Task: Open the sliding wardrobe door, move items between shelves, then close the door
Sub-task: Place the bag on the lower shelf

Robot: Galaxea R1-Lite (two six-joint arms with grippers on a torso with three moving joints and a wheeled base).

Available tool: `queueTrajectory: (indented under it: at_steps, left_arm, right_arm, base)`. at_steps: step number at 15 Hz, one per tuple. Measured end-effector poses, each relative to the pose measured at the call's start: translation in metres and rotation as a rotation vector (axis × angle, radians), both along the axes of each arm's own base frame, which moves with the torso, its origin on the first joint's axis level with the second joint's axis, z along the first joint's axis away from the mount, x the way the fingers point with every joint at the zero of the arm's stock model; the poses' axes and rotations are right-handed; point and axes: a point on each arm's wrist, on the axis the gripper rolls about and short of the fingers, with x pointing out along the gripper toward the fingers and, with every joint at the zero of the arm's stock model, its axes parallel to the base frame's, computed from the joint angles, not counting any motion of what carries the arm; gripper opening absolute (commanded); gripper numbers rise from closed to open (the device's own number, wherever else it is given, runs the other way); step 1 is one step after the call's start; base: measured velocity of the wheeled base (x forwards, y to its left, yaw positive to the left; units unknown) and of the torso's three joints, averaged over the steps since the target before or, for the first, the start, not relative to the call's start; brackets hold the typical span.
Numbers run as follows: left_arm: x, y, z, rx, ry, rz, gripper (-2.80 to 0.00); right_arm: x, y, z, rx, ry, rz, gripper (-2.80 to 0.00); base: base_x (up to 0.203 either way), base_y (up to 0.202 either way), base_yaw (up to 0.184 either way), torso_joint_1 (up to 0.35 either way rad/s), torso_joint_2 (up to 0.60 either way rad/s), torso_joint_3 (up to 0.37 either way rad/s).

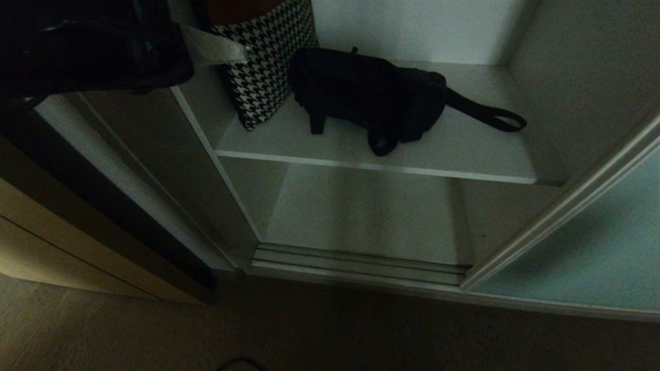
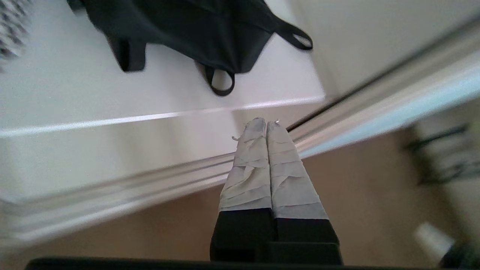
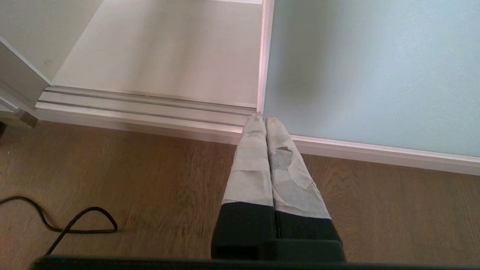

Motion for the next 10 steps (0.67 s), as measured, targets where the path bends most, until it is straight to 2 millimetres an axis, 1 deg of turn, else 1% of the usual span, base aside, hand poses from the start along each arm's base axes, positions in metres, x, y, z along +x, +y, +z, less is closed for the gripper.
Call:
queueTrajectory:
  at_steps: [2, 5, 8, 9, 10]
  left_arm:
    - [0.032, -0.015, -0.006, -0.072, 0.101, 0.032, -2.8]
    - [0.081, -0.036, -0.027, -0.159, 0.276, 0.121, -2.8]
    - [0.112, -0.05, -0.048, -0.212, 0.447, 0.163, -2.8]
    - [0.121, -0.055, -0.053, -0.232, 0.477, 0.171, -2.8]
    - [0.131, -0.059, -0.059, -0.249, 0.499, 0.177, 0.0]
  right_arm:
    - [0.0, 0.0, 0.0, 0.0, 0.0, 0.0, -2.8]
    - [0.0, 0.0, 0.0, 0.0, 0.0, 0.0, -2.8]
    - [0.0, 0.0, 0.0, 0.0, 0.0, 0.0, -2.8]
    - [0.0, 0.0, 0.0, 0.0, 0.0, 0.0, -2.8]
    - [0.0, 0.0, 0.0, 0.0, 0.0, 0.0, -2.8]
  base:
    - [0.0, 0.0, 0.0, 0.0, 0.0, 0.0]
    - [0.0, 0.0, 0.0, 0.0, 0.0, 0.0]
    - [0.0, 0.0, 0.0, 0.0, 0.0, 0.0]
    - [0.0, 0.0, 0.0, 0.0, 0.0, 0.0]
    - [0.0, 0.0, 0.0, 0.0, 0.0, 0.0]
